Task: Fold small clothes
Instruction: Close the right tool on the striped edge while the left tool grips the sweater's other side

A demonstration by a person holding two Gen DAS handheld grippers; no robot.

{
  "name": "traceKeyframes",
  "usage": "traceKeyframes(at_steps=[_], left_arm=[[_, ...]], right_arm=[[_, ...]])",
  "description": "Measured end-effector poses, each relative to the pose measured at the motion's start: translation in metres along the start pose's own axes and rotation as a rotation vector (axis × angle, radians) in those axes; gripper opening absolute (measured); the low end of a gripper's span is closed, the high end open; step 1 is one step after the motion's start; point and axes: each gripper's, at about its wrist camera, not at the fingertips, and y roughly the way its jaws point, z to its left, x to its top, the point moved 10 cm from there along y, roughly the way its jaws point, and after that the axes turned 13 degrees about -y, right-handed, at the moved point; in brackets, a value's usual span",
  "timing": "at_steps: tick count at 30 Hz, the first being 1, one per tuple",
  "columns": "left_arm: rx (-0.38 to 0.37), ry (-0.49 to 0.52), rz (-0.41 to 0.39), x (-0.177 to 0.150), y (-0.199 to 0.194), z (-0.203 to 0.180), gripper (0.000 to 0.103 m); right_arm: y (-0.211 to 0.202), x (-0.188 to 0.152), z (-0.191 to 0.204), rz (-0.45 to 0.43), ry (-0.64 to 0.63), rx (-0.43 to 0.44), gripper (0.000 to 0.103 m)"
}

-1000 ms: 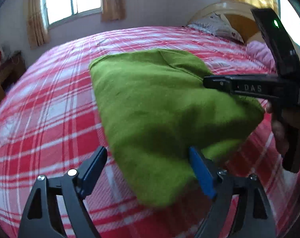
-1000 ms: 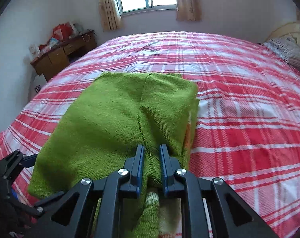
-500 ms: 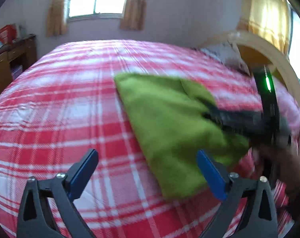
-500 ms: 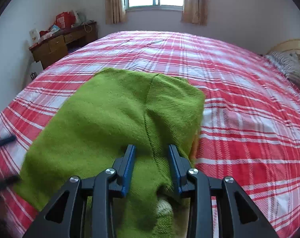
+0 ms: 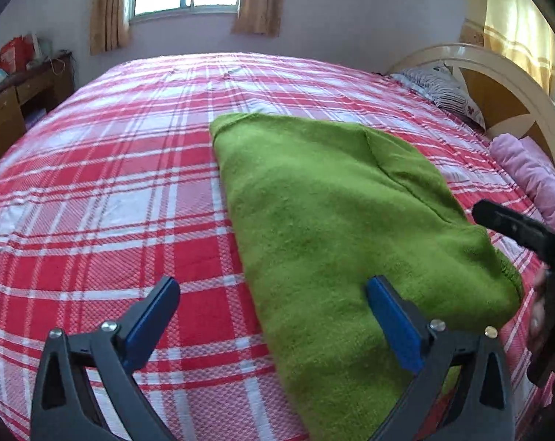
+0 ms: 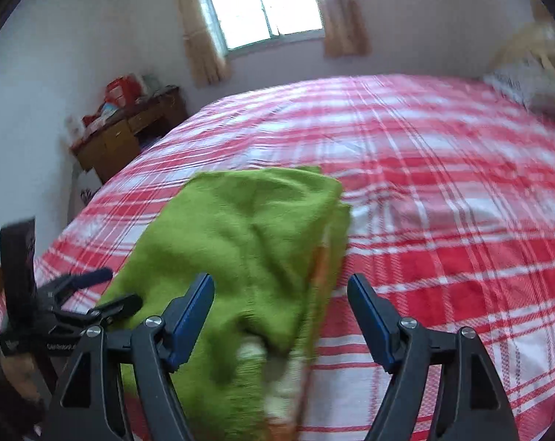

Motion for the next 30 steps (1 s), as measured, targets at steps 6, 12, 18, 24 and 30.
traceKeyframes(at_steps=[6, 12, 18, 24, 30], left_arm=[[-0.009, -0.007, 0.002, -0.002, 0.005, -0.002, 0.103], [-0.037, -0.031, 0.021, -0.003, 0.009, -0.001, 0.103], [-0.04, -0.033, 0.024, -0.003, 0.01, -0.001, 0.103], [-0.05, -0.041, 0.033, -0.005, 0.011, -0.001, 0.103], [-0.067, -0.052, 0.046, -0.005, 0.014, 0.0, 0.103]], right_arm=[[0.032, -0.01, -0.03, 0.058, 0.117, 0.065, 0.075], [0.049, -0.006, -0.032, 0.079, 0.143, 0.115, 0.075], [0.064, 0.003, -0.034, 0.08, 0.164, 0.156, 0.075], [0.08, 0.014, -0.033, 0.076, 0.17, 0.189, 0.075], [0.09, 0.019, -0.03, 0.081, 0.171, 0.226, 0.073]])
